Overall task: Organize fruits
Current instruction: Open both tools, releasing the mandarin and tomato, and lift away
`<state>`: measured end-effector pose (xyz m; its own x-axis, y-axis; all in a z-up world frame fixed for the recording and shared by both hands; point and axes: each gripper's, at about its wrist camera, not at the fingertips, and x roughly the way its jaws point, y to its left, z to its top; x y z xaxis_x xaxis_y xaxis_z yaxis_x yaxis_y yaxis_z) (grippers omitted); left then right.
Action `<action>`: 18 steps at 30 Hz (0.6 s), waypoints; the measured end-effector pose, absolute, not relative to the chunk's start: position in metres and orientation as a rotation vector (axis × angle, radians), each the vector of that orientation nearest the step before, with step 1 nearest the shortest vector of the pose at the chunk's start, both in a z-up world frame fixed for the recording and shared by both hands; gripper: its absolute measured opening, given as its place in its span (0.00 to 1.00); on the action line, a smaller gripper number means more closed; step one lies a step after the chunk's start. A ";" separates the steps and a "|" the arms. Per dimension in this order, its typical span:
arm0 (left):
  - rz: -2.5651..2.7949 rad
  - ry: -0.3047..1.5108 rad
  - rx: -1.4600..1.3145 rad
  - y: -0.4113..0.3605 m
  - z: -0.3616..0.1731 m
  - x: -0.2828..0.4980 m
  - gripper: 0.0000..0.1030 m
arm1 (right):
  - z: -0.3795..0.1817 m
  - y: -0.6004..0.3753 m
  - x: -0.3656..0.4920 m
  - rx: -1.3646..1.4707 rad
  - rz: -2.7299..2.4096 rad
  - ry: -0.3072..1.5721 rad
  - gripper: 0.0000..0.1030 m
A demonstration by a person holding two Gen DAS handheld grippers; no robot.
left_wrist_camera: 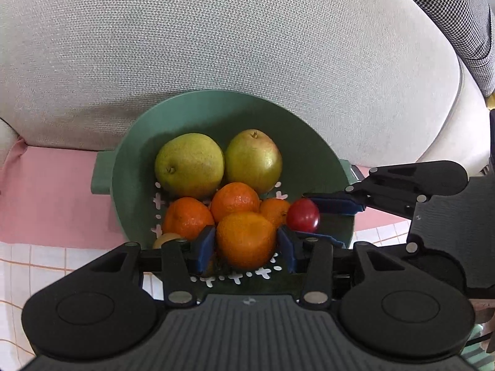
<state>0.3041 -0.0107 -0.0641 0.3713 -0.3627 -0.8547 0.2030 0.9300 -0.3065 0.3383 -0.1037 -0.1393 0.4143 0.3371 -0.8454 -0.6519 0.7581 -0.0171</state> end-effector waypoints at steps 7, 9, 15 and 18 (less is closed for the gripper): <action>-0.372 1.130 -0.199 0.000 -0.057 0.300 0.50 | -0.138 -0.102 0.337 -0.369 0.649 0.957 0.32; -0.364 1.113 -0.201 0.004 -0.052 0.300 0.50 | -0.136 -0.104 0.338 -0.353 0.651 0.974 0.32; -0.326 1.065 -0.158 0.010 -0.039 0.289 0.50 | -0.135 -0.106 0.349 -0.264 0.626 1.074 0.32; -0.306 1.057 -0.148 0.014 -0.036 0.286 0.51 | -0.134 -0.108 0.353 -0.220 0.606 1.114 0.32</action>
<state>0.2857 0.0137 -0.0361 0.4541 -0.3176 -0.8324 0.1767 0.9479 -0.2652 0.3528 -0.1076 -0.1339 0.3007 0.3457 -0.8889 -0.5586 0.8192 0.1296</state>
